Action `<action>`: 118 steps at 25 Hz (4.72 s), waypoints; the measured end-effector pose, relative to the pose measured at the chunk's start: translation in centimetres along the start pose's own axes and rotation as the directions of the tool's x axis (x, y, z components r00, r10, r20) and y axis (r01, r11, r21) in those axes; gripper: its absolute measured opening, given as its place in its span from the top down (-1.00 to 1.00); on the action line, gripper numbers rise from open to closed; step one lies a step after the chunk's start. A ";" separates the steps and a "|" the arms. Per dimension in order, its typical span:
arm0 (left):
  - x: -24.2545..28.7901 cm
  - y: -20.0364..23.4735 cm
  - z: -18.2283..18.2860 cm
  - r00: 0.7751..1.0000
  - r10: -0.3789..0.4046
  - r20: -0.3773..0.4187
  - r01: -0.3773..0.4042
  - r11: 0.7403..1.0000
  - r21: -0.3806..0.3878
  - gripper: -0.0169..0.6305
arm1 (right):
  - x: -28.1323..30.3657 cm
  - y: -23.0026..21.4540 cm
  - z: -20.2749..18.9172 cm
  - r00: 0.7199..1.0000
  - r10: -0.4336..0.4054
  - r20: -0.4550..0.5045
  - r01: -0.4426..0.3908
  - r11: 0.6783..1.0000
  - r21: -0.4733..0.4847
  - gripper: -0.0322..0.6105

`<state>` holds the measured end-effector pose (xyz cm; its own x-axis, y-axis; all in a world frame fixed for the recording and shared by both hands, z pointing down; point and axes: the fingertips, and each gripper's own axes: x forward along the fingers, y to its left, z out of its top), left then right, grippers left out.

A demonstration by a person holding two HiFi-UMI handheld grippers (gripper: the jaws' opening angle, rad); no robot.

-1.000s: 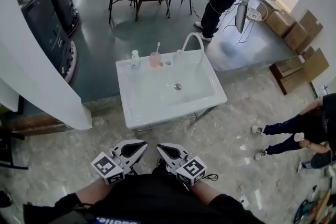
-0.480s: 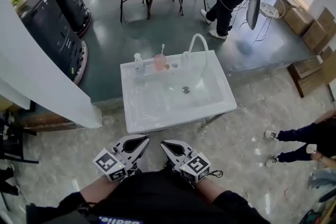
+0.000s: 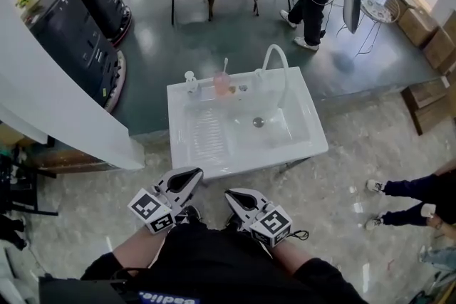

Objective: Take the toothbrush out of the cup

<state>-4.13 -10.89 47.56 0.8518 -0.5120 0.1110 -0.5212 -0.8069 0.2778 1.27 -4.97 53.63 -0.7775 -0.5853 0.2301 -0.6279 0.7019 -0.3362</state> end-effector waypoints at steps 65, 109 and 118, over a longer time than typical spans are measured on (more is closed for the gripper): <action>29.7 30.4 -3.0 0.914 0.171 -0.369 -0.117 0.980 0.164 0.44 | 1.5 -9.0 -4.0 0.954 -0.290 -0.079 0.300 0.937 0.179 0.87; 35.8 37.3 -7.2 0.802 0.307 -0.512 -0.184 0.943 0.277 0.87 | -1.5 -11.2 -7.4 0.937 -0.322 -0.132 0.347 0.896 0.278 0.87; 35.1 36.5 -4.1 0.853 0.289 -0.435 -0.169 0.941 0.294 0.87 | -1.1 -10.6 -6.1 0.942 -0.313 -0.122 0.335 0.903 0.268 0.87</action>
<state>6.94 -57.09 65.48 0.5990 -0.5415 0.5899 -0.6496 -0.7594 -0.0375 8.55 -9.30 62.47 -0.5399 -0.7217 0.4332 -0.8181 0.3289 -0.4717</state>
